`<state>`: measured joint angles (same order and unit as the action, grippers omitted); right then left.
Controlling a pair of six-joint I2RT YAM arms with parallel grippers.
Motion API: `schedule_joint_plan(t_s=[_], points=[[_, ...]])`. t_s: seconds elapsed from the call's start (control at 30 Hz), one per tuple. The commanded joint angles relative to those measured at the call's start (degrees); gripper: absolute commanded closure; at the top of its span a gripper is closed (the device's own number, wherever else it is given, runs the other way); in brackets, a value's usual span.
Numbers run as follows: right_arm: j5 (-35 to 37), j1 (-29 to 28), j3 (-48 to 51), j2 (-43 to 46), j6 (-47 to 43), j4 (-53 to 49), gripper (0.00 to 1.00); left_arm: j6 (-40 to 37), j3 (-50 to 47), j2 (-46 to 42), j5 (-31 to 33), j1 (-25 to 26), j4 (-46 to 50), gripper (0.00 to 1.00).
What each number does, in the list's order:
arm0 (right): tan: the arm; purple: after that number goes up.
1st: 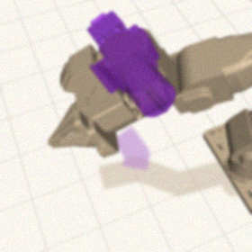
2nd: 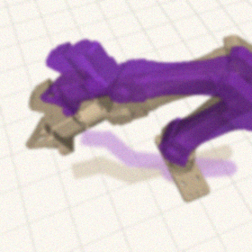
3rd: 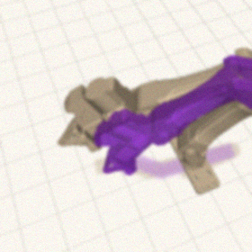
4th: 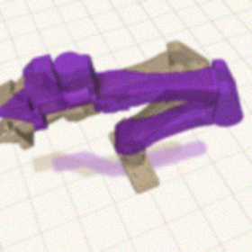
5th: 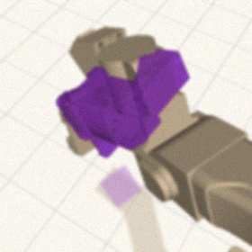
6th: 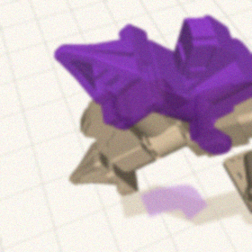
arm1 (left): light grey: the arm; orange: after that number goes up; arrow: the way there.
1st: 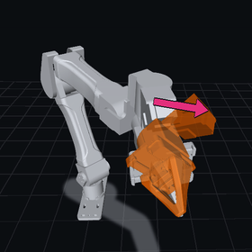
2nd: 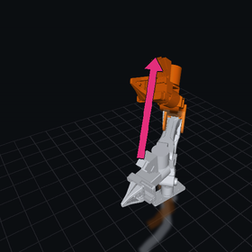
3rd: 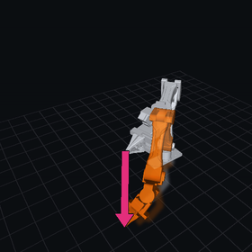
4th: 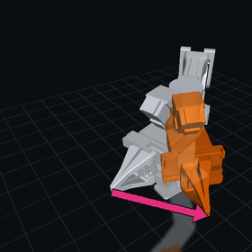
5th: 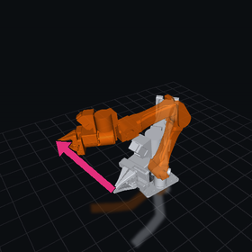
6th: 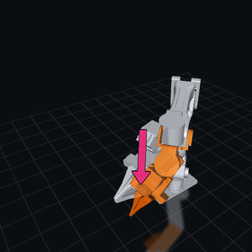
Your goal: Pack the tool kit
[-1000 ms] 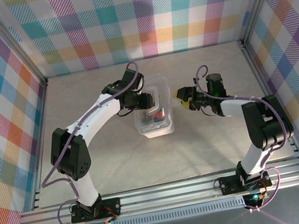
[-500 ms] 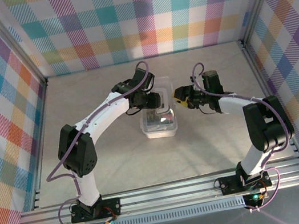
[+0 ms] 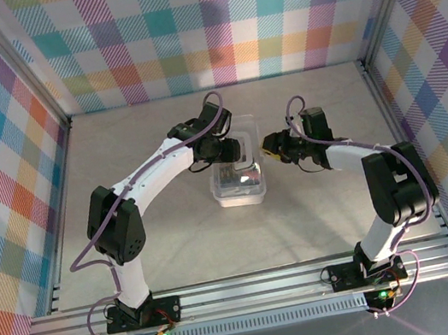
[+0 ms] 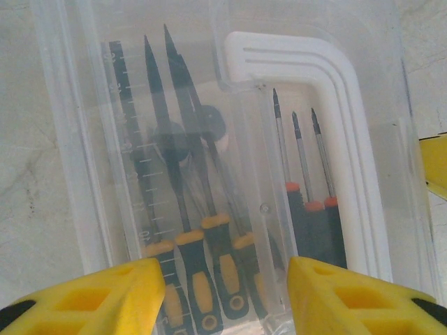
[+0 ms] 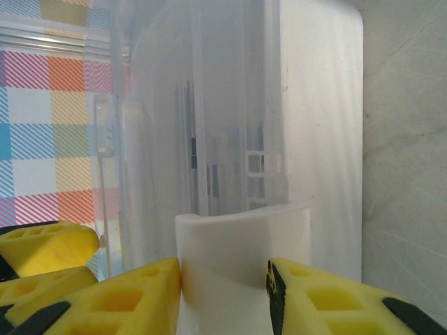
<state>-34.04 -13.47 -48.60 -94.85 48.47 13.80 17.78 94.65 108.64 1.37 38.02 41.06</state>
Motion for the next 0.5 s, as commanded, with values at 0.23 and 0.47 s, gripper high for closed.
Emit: schedule_joint_plan(t_s=[0.23,0.47], points=[[1.17,-0.1,1.85,-0.55,-2.8,-1.78,0.64,0.59,-4.1,3.9,0.22,-0.23,7.14,0.48],[0.5,0.99,2.5,-0.2,-3.27,-1.98,0.65,0.5,-4.21,3.55,0.38,-0.23,7.37,0.48]])
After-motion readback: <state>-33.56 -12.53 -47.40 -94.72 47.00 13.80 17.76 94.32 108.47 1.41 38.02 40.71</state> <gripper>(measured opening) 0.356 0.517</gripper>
